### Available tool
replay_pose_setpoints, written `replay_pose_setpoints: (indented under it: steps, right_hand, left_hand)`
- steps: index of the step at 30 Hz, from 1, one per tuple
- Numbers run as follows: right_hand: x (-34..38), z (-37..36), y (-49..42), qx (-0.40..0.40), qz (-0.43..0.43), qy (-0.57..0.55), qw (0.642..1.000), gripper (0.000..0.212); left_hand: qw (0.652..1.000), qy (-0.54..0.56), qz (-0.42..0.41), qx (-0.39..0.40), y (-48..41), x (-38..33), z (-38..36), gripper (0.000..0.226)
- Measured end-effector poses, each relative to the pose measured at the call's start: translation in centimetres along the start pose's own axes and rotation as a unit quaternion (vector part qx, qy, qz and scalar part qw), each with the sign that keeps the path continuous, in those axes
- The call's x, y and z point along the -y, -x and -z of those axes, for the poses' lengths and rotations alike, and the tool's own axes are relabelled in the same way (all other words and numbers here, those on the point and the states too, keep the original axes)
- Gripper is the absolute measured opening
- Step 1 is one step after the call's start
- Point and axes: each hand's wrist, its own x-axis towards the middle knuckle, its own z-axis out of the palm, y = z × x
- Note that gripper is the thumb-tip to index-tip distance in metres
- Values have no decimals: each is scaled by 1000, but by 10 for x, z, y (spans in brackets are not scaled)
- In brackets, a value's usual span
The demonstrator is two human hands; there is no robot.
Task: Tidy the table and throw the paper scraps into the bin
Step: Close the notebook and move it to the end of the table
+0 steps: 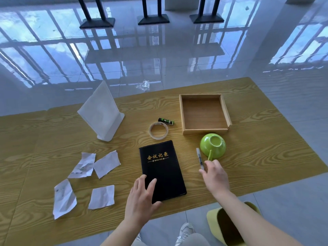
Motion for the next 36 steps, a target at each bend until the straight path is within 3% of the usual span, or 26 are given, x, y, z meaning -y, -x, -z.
replay_pose_setpoints:
  steps: [9, 23, 31, 36]
  right_hand:
    - [2, -8, -5, 24, -46, -19, 998, 27]
    - [4, -10, 15, 28, -34, -85, 995, 24]
    - [9, -9, 24, 52, -51, -157, 985, 21]
    - [18, -13, 28, 63, -58, -198, 977, 24]
  left_hand:
    - [998, -38, -44, 12, -4, 9, 9, 80]
    - [981, -143, -128, 19, -8, 6, 6, 69]
    - [988, -88, -118, -39, -4, 6, 7, 63]
    - [994, 21, -89, -55, 2, 8, 16, 62]
